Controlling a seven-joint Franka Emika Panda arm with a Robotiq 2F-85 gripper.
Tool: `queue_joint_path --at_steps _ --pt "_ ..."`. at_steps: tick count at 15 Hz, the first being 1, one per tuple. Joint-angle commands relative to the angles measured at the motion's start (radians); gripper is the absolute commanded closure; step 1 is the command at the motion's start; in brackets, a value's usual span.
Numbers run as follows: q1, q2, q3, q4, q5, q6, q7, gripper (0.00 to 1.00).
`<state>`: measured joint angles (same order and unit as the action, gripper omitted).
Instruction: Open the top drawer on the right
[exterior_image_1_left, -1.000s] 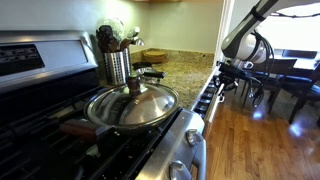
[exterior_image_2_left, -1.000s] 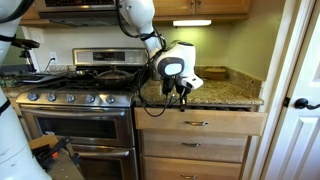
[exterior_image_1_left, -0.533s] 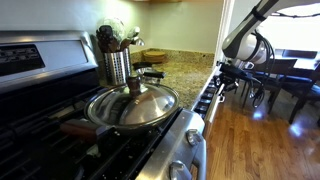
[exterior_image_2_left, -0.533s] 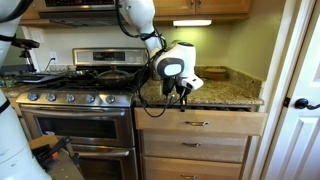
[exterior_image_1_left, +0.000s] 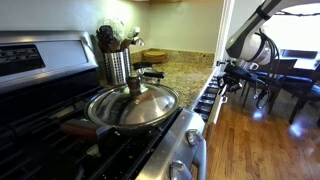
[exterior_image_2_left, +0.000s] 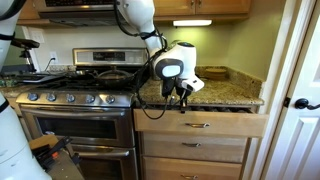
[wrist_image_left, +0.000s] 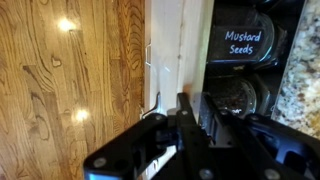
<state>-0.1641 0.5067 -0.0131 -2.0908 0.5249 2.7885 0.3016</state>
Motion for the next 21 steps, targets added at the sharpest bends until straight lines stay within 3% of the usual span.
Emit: queue_joint_path --at_steps 1,12,13,20,21 --pt "-0.054 0.039 -0.001 -0.091 0.016 0.074 -0.08 0.94" --pt "-0.055 0.002 -0.023 -0.188 0.004 0.121 -0.07 0.94" --pt "-0.035 -0.064 -0.001 -0.119 0.01 0.06 -0.034 0.84" --pt "-0.035 -0.069 -0.002 -0.13 0.01 0.07 -0.034 0.84" --pt "-0.035 -0.069 -0.002 -0.13 0.01 0.07 -0.034 0.94"
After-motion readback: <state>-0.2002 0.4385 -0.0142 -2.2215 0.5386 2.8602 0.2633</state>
